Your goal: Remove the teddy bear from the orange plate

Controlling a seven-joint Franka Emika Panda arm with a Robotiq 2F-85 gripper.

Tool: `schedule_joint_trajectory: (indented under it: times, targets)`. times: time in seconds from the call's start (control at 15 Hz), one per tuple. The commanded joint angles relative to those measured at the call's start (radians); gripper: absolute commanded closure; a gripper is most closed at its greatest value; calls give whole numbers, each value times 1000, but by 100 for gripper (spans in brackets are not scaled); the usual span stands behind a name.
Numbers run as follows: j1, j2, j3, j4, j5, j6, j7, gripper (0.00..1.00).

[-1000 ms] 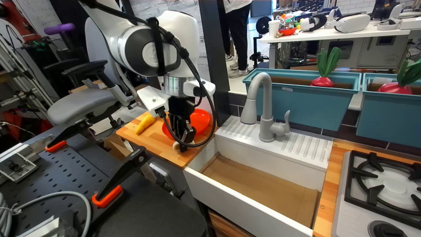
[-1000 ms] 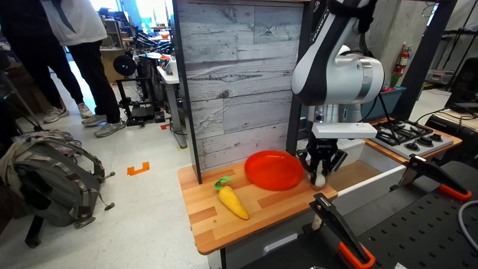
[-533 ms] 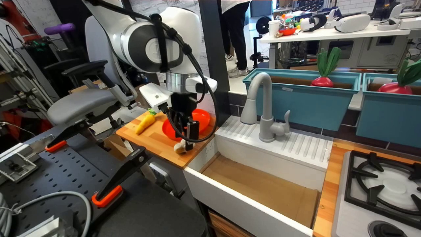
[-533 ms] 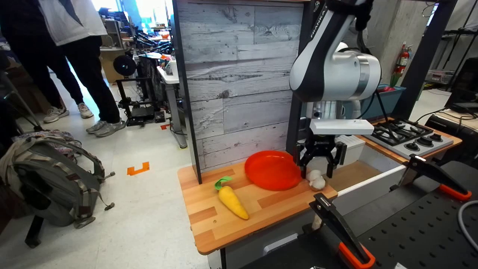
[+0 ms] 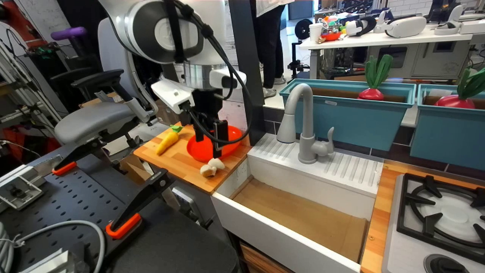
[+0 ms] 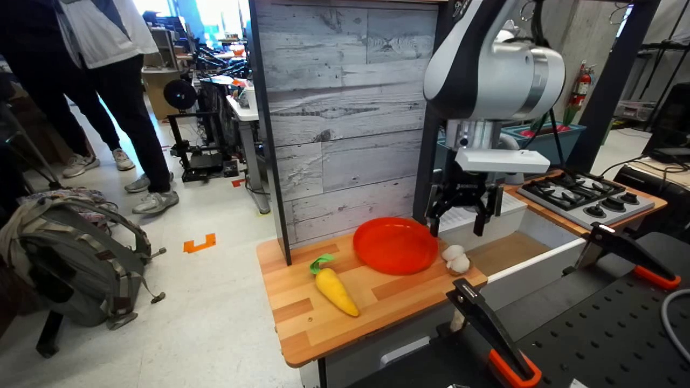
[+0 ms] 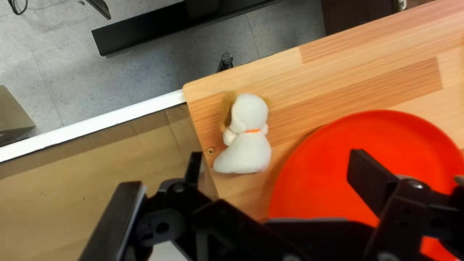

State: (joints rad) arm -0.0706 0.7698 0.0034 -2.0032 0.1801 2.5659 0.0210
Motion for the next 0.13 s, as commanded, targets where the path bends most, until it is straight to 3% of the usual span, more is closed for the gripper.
schedule_joint_trajectory:
  times: [0.0, 0.07]
  targets:
    - [-5, -27, 6, -16, -6, -3, 2, 0]
    - [-4, -32, 6, -17, -6, -4, 3, 0]
